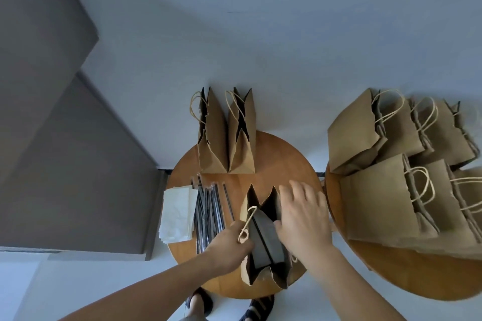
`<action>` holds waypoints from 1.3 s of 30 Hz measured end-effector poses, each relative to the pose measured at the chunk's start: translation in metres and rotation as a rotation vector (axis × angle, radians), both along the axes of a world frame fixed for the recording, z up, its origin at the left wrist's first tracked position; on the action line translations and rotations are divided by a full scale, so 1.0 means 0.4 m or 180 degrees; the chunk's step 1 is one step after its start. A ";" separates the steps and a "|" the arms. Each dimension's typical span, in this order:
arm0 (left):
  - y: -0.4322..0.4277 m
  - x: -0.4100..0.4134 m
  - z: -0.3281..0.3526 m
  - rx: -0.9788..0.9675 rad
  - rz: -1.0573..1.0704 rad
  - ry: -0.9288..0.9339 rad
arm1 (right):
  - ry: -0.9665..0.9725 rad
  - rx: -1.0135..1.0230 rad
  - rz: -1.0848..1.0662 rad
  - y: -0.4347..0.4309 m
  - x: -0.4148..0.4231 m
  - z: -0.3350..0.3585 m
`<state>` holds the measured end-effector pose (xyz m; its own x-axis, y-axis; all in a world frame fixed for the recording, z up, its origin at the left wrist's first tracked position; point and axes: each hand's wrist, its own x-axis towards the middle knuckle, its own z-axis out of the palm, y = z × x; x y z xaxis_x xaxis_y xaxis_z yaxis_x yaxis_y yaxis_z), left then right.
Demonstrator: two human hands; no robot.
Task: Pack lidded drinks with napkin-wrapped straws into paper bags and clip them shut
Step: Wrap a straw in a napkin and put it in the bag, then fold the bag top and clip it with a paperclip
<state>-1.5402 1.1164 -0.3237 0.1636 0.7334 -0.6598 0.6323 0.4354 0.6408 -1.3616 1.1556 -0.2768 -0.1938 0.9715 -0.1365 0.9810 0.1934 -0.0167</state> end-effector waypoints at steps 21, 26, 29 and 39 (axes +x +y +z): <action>-0.100 0.133 -0.021 -0.0011 0.0050 0.0056 | 0.4079 -0.2285 -0.2401 -0.016 0.057 -0.040; -0.066 0.189 -0.021 0.0544 0.0289 0.1139 | 0.4098 -0.2431 -0.1946 -0.027 0.049 -0.059; -0.039 0.172 -0.012 0.0640 0.0145 0.1439 | 0.3748 -0.1949 -0.1632 -0.019 0.083 -0.098; 0.019 0.078 -0.005 0.0695 -0.0807 0.1203 | 0.0753 -0.1149 -0.1014 0.093 0.319 -0.375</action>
<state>-1.5091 1.1240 -0.3256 0.1338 0.8291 -0.5429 0.9062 0.1194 0.4057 -1.2341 1.1930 -0.4268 0.0371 0.8866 -0.4611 0.9515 -0.1723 -0.2549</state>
